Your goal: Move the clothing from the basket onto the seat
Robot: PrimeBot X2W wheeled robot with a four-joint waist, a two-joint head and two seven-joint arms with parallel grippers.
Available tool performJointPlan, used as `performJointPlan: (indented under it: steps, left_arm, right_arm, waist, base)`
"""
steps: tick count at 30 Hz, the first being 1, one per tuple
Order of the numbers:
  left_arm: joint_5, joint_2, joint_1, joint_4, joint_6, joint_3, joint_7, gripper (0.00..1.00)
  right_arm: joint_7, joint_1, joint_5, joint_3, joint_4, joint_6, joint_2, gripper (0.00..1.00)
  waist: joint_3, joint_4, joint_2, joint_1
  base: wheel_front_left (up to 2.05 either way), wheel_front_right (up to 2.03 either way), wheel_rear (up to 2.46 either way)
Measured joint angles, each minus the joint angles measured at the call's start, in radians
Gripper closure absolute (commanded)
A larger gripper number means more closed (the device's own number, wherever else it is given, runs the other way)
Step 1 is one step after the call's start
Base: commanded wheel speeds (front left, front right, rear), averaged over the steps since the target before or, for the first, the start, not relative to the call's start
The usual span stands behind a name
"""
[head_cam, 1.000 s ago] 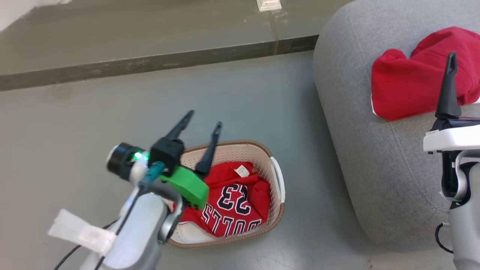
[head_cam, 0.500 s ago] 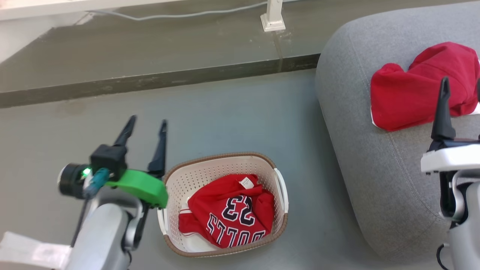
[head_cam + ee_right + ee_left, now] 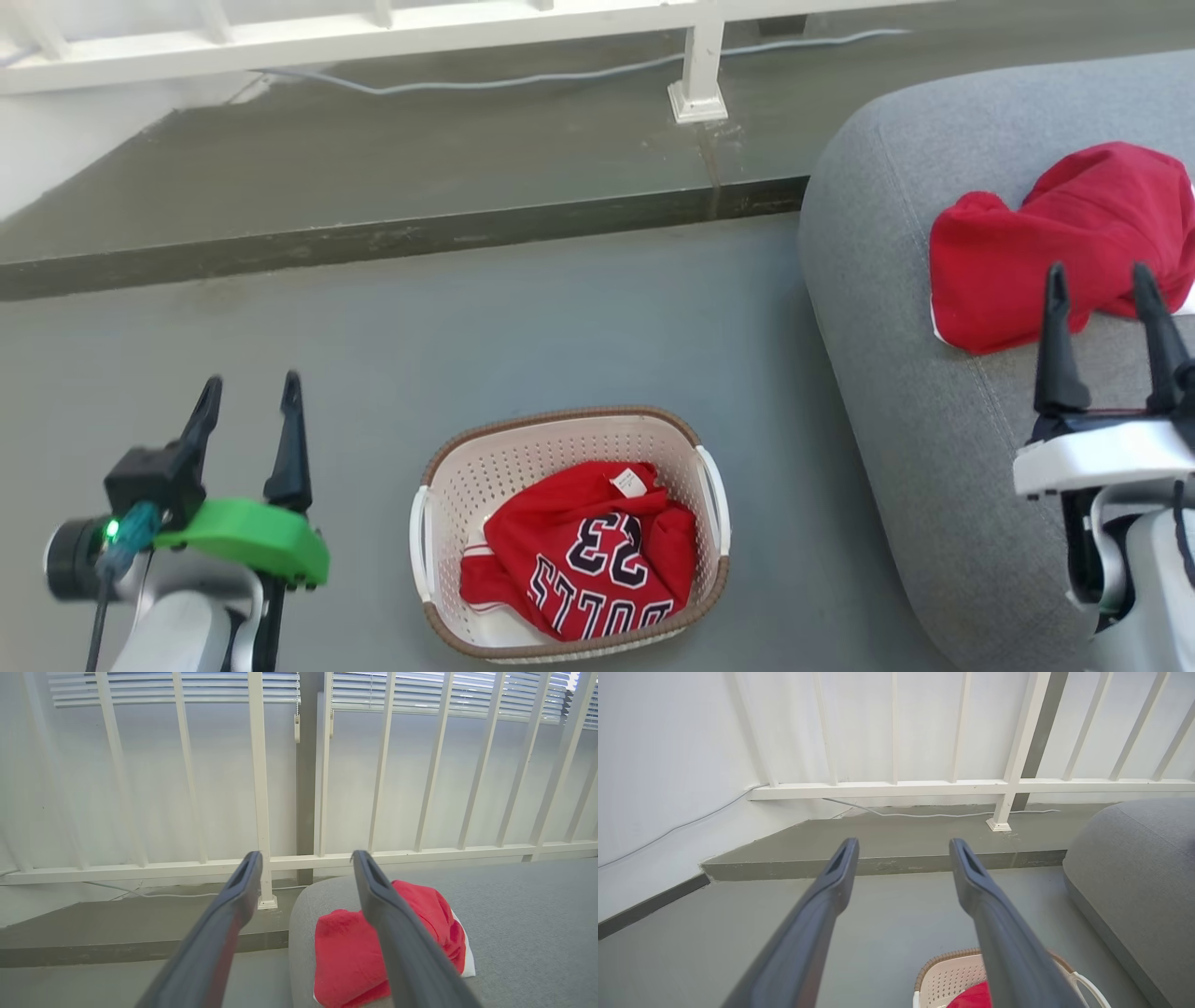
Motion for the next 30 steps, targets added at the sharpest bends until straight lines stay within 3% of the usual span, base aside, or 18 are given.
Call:
performJointPlan:
  steps: [30]
  left_arm:
    - [0.008,-0.001,0.191,-0.148,0.016,0.088,-0.013,0.00]
  right_arm:
    - [0.052,0.110,0.010,0.037,-0.030,0.009,0.033,0.00]
  waist:
    - [-0.042,0.019,0.0000,0.0000]
  base:
    - [0.00,0.00,0.00]
